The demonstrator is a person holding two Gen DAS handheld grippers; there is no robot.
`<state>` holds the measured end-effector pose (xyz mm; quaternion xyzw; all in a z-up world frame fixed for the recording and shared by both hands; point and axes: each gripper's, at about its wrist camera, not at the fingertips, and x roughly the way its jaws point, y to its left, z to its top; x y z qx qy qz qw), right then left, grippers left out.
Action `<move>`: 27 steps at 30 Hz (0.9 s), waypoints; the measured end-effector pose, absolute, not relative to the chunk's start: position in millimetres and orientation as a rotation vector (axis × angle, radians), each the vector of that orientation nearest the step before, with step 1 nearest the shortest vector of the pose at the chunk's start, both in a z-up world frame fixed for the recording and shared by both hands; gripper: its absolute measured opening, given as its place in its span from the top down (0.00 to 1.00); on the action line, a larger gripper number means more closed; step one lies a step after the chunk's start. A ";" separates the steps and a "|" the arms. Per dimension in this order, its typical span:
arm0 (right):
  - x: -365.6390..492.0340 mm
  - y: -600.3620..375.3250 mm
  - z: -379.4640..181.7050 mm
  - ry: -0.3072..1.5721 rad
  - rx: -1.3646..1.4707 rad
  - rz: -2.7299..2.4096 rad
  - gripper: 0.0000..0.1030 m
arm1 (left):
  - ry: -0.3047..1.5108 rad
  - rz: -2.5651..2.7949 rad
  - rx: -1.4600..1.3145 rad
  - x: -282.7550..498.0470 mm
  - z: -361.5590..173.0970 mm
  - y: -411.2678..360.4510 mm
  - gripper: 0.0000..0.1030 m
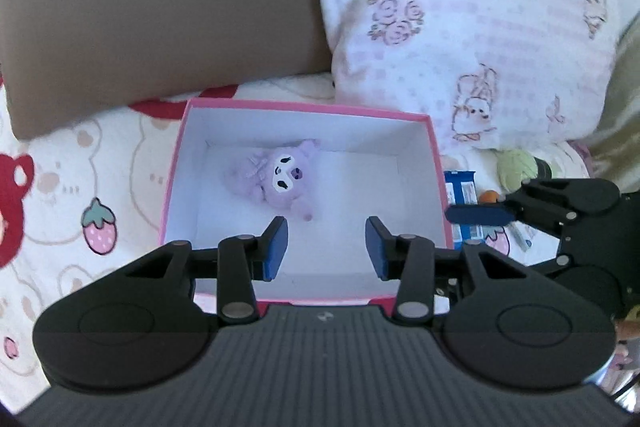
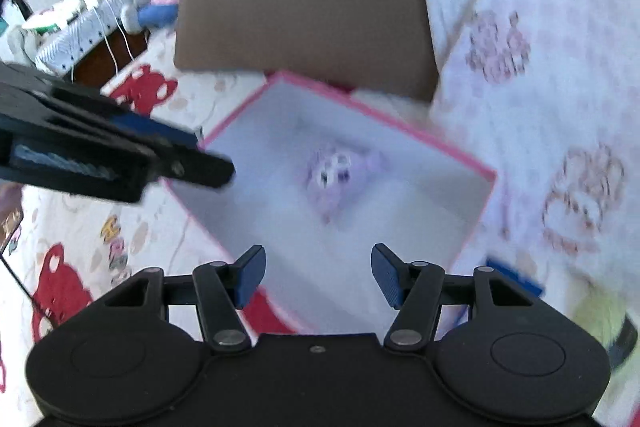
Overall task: Organize objects
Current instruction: 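Withdraw the right tool from the box toward the blue snack packet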
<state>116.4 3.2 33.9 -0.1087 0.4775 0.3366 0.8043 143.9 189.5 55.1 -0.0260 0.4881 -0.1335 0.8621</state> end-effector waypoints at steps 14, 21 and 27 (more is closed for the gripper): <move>51.8 -39.4 69.7 1.018 -0.246 0.783 0.37 | 1.038 -0.363 0.087 68.6 85.0 160.0 0.49; 26.9 -57.1 82.4 1.025 -0.273 0.745 0.36 | 1.078 -0.385 0.105 46.6 87.1 155.3 0.48; 8.9 -71.5 76.9 1.048 -0.314 0.733 0.36 | 1.101 -0.432 0.120 28.7 87.8 146.5 0.47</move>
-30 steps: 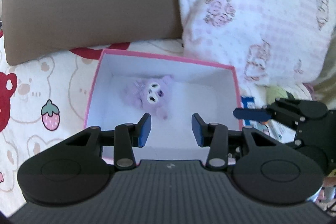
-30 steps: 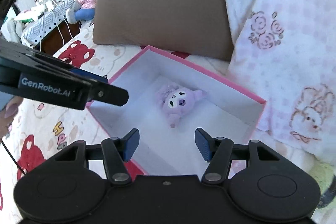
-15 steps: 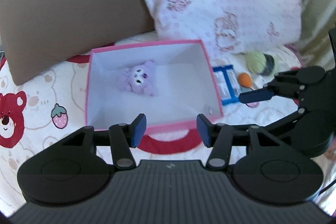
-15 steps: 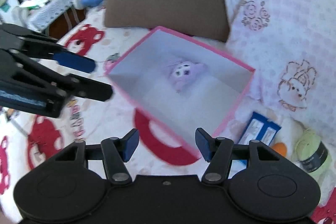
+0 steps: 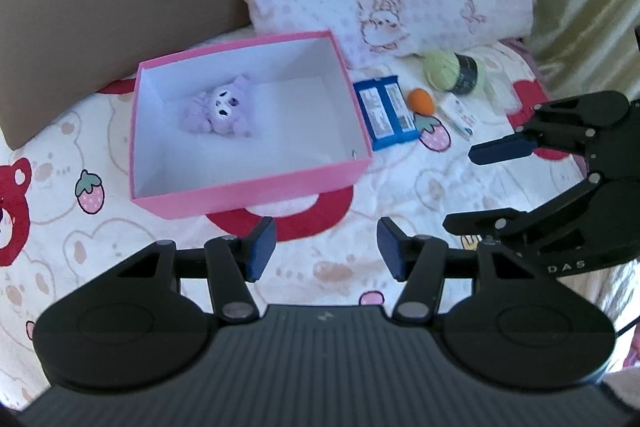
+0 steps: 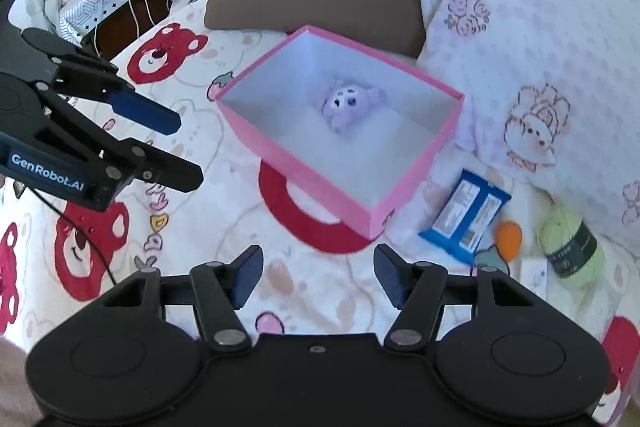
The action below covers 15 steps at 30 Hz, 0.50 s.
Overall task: Organize objects
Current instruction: 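Withdraw the right tool from the box toward the blue snack packet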
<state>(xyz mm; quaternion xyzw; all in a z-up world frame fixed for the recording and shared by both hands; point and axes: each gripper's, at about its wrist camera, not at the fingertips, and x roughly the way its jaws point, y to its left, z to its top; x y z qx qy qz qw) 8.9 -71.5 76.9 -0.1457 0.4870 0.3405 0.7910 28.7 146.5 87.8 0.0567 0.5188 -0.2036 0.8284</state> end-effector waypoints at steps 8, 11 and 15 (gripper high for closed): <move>-5.8 -93.5 71.2 1.069 -0.323 0.683 0.36 | 1.126 -0.487 0.131 10.1 81.8 126.3 0.47; -8.1 -104.0 71.0 1.066 -0.318 0.668 0.35 | 1.142 -0.512 0.131 6.1 76.6 116.1 0.46; -10.7 -119.3 68.6 1.071 -0.299 0.662 0.34 | 1.170 -0.536 0.119 1.7 68.5 103.8 0.44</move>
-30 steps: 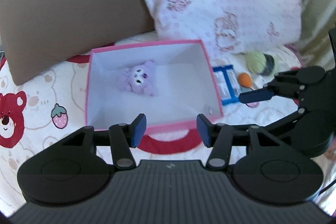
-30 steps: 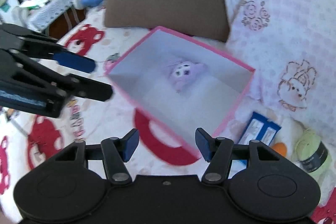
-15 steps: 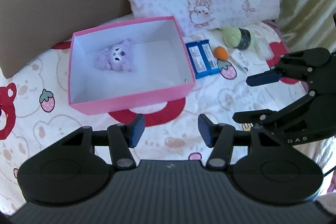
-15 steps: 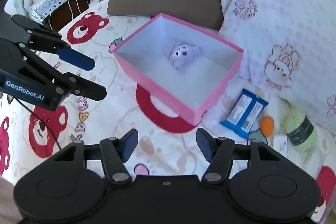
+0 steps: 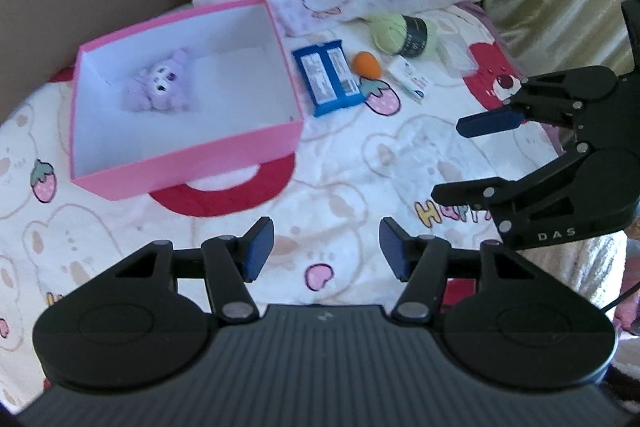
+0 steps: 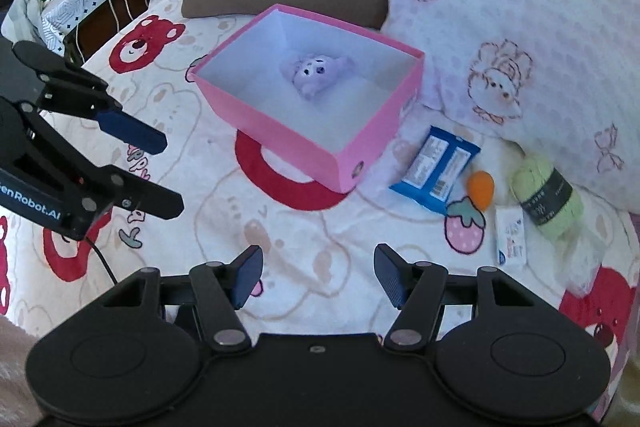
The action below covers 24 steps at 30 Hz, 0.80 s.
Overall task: Organize objects
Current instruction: 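Withdraw the right tool from the box toward the blue snack packet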
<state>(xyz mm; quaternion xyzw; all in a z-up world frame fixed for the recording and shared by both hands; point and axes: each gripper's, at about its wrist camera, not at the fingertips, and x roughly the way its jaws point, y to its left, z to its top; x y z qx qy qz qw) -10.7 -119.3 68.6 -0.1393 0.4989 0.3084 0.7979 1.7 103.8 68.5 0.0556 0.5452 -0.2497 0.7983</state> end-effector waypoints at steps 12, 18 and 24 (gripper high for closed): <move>-25.2 -162.9 45.8 1.047 -0.296 0.656 0.32 | 1.232 -0.619 0.106 -5.1 46.7 57.6 0.43; -20.8 -200.4 38.6 1.043 -0.135 0.648 0.32 | 1.185 -0.666 0.107 -10.0 47.1 28.3 0.41; -16.4 -224.5 23.2 1.007 -0.103 0.601 0.32 | 1.159 -0.661 0.114 1.5 36.0 -0.2 0.41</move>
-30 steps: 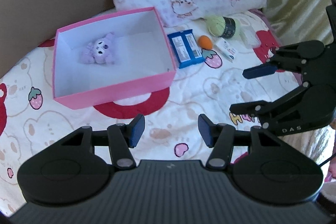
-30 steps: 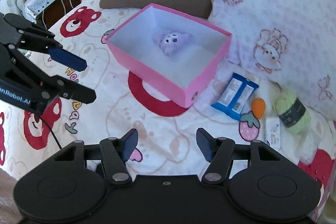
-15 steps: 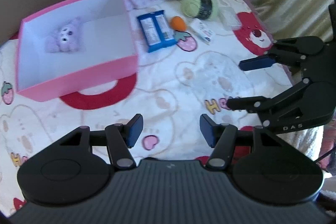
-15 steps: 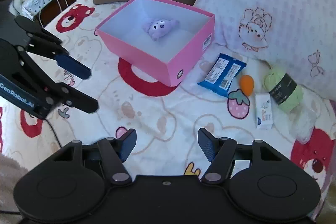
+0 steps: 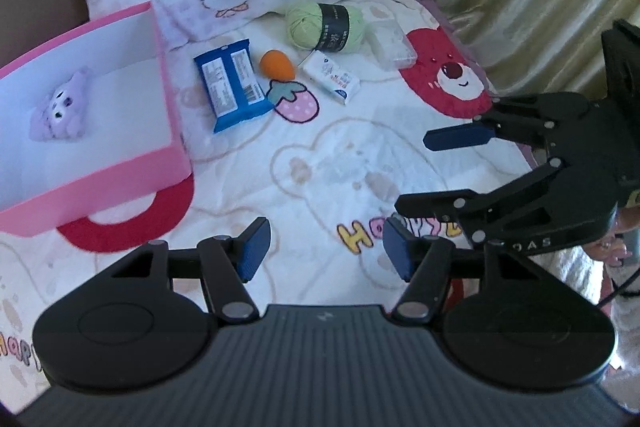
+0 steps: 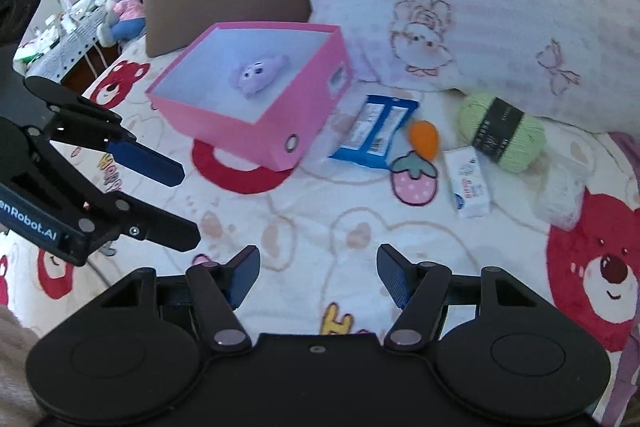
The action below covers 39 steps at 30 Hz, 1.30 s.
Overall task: Organize objects
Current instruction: 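Withdraw the right tool from the box toward the blue snack packet, then close the right gripper on the blue snack packet's edge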
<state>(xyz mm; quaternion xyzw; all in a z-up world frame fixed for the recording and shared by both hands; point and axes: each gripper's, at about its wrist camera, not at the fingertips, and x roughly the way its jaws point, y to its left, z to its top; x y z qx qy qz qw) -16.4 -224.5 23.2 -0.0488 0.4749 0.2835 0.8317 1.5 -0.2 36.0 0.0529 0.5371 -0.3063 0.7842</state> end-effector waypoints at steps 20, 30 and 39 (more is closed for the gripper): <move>11.0 -231.6 -30.2 0.771 -0.188 0.613 0.32 | 0.955 -0.504 -0.043 46.0 -11.8 -14.6 0.42; 44.0 -209.9 -54.0 0.711 -0.189 0.640 0.32 | 0.857 -0.454 -0.017 63.6 -36.0 -32.1 0.41; 86.6 -189.3 -105.4 0.744 -0.097 0.550 0.32 | 0.794 -0.374 0.074 76.5 -58.9 -35.9 0.42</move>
